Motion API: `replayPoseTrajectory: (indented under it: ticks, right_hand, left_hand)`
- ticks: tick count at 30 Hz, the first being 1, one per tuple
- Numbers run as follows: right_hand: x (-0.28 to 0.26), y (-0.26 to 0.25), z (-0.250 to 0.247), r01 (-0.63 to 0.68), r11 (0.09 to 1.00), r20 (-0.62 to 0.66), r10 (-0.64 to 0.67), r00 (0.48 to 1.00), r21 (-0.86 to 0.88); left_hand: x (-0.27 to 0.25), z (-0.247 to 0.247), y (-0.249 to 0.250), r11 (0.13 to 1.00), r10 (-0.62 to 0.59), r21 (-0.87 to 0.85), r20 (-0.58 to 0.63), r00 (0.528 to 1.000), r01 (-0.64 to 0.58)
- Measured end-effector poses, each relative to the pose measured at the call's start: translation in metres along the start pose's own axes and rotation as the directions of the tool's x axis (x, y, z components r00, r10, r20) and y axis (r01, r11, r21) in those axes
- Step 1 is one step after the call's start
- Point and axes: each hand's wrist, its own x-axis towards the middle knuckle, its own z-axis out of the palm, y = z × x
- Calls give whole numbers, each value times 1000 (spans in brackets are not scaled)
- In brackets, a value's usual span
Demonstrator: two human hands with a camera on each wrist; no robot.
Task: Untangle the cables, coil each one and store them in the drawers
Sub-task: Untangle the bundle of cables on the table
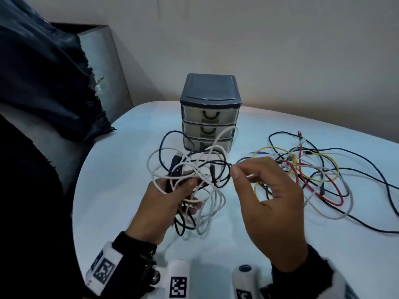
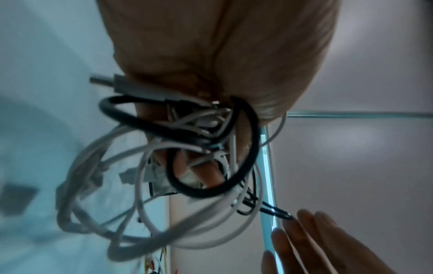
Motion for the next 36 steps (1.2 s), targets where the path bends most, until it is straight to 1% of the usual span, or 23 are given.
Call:
replayPoseTrajectory:
  ticks: [2, 5, 7, 9, 11, 13, 14, 16, 17, 18, 19, 22, 25, 27, 29, 30, 32, 33, 34, 36]
  right_hand:
    - [2, 6, -5, -2, 999, -33, 1, 999, -37]
    - [5, 11, -12, 33, 984, -97, -50, 994, -173]
    - [9, 11, -16, 54, 970, -140, -89, 986, -235]
    - [13, 10, -20, 39, 976, -152, -73, 986, -212]
    - [16, 10, -25, -45, 995, -102, 35, 994, -90]
    - [19, 11, -29, -178, 984, 4, 178, 984, 0]
    - [19, 12, -31, -248, 969, 88, 248, 965, -11]
    - [18, 16, -31, -352, 930, 277, 367, 888, -103]
    - [17, 18, -31, -383, 914, 344, 404, 848, -130]
    - [16, 19, -31, -407, 905, 381, 422, 822, -125]
    - [16, 19, -32, -425, 900, 398, 427, 812, -97]
    - [18, 17, -33, -468, 884, 412, 426, 806, 3]
    - [19, 19, -32, -566, 816, 409, 480, 776, 116]
    - [21, 22, -33, -571, 814, 382, 496, 780, 108]
    - [22, 25, -36, -536, 842, 323, 492, 809, 60]
    - [23, 26, -37, -515, 855, 262, 484, 835, 58]
    - [24, 31, -40, -476, 871, 83, 469, 879, 119]
    - [25, 33, -41, -464, 870, -21, 473, 881, 166]
    - [26, 36, -43, -449, 867, -116, 480, 870, 216]
    - [29, 40, -49, -425, 848, -258, 508, 822, 315]
  left_hand:
    - [-1, -1, -1, 994, 48, 95, 19, 999, -50]
    - [-2, -5, -2, 967, 82, 235, 69, 994, -96]
    - [-1, -7, -4, 956, 81, 272, 128, 989, -113]
    - [-1, -9, -5, 953, 62, 284, 164, 985, -107]
    - [0, -11, -8, 950, 59, 291, 189, 980, -114]
    - [0, -10, -7, 948, 43, 301, 196, 980, -102]
    - [0, -9, -5, 948, 49, 301, 194, 980, -107]
    - [-1, -8, -4, 946, 75, 301, 166, 983, -123]
    - [-1, -8, -3, 944, 89, 302, 145, 985, -130]
    - [-1, -7, -3, 946, 100, 297, 121, 988, -132]
    - [-2, -7, -2, 947, 103, 292, 108, 989, -130]
    - [-1, -7, -3, 948, 104, 293, 81, 991, -123]
    - [-1, -4, -3, 960, 98, 258, 66, 993, -112]
    - [-1, -5, -2, 974, 84, 205, 92, 992, -101]
    - [-2, -5, 0, 979, 67, 188, 92, 994, -83]
    - [-2, -4, 1, 981, 56, 180, 80, 995, -70]
    - [0, -3, 1, 988, 9, 153, 56, 998, -18]
    - [0, -2, 1, 987, -17, 157, 38, 999, 11]
    - [0, -2, 1, 985, -33, 173, 27, 999, 27]
    - [1, -3, 0, 986, -53, 159, 6, 999, 51]
